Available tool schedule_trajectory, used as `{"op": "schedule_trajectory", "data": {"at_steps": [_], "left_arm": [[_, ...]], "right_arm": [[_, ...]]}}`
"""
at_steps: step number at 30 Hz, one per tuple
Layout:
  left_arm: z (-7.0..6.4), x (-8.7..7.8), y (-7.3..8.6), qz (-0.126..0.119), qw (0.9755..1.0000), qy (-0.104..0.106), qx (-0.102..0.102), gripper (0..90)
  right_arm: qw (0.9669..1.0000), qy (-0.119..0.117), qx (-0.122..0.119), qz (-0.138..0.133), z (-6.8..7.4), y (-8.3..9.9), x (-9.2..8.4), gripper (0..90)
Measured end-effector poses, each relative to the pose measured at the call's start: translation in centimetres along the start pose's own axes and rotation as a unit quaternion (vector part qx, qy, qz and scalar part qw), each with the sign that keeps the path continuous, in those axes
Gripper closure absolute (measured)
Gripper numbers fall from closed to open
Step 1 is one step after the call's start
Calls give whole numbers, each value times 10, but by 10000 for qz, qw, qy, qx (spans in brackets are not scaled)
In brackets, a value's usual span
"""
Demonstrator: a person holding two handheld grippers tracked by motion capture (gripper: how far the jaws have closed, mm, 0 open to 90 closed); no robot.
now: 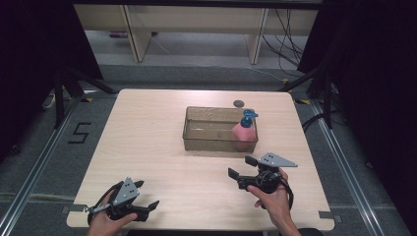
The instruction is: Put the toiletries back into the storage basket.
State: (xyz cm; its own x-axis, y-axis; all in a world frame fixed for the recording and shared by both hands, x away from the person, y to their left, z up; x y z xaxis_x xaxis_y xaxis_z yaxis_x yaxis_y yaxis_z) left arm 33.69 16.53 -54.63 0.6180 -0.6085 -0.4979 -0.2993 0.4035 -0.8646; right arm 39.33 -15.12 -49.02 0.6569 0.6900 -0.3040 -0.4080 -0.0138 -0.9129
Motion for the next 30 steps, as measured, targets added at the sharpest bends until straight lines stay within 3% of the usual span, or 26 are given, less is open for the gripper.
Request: {"op": "schedule_trajectory", "data": {"at_steps": [2, 3, 5, 7, 8, 11, 18, 20, 22, 24, 29, 30], "left_arm": [[0, 0, 0, -3, 10000, -15, 2, 151], [0, 0, 0, 1, 10000, -7, 5, 151], [0, 0, 0, 0, 10000, 10, 3, 151], [0, 0, 0, 9, 10000, -17, 7, 151], [0, 0, 0, 6, 10000, -16, 2, 151], [0, 0, 0, 9, 10000, -16, 5, 151], [0, 0, 0, 14, 10000, -12, 4, 150], [0, 0, 0, 15, 10000, -12, 8, 151], [0, 0, 0, 8, 10000, 0, 2, 151], [0, 0, 0, 9, 10000, 8, -3, 150], [0, 0, 0, 15, 10000, 6, 8, 151], [0, 0, 0, 7, 10000, 7, 2, 151]], "right_arm": [[9999, -69, -143, -52, -1, 1, 1, 156], [10000, -25, 7, -26, 2, 2, 0, 157], [9997, -32, -221, -67, -1, 1, 1, 156], [9998, -42, -187, -58, 1, 2, 0, 156], [9999, -119, -42, -10, 3, 4, 0, 157], [9999, -14, -155, 2, 1, 5, 0, 157], [9998, -172, -88, 45, 5, 9, -2, 157], [9998, -171, -46, 48, 6, 10, -3, 158], [9998, -55, -186, -22, 3, 10, -4, 158], [9999, -159, -34, 51, 7, 12, -5, 158], [9998, -86, -201, 13, 4, 14, -8, 158], [9998, -171, -98, 2, 7, 15, -8, 158]]}}
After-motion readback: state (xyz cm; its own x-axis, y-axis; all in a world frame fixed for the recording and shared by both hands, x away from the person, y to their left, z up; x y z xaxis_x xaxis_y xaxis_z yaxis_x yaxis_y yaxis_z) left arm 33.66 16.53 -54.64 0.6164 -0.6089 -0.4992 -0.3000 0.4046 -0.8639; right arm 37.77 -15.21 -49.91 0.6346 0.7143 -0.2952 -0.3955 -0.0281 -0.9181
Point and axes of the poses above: each handheld gripper's, and its own axes: x roughly forward along the jaws, y roughly out of its underside, z roughly to its left, the point moved 8 cm from there along x, roughly forward along the jaws, and after that the axes turned 6 degrees about -z, right-handed, at the moved point
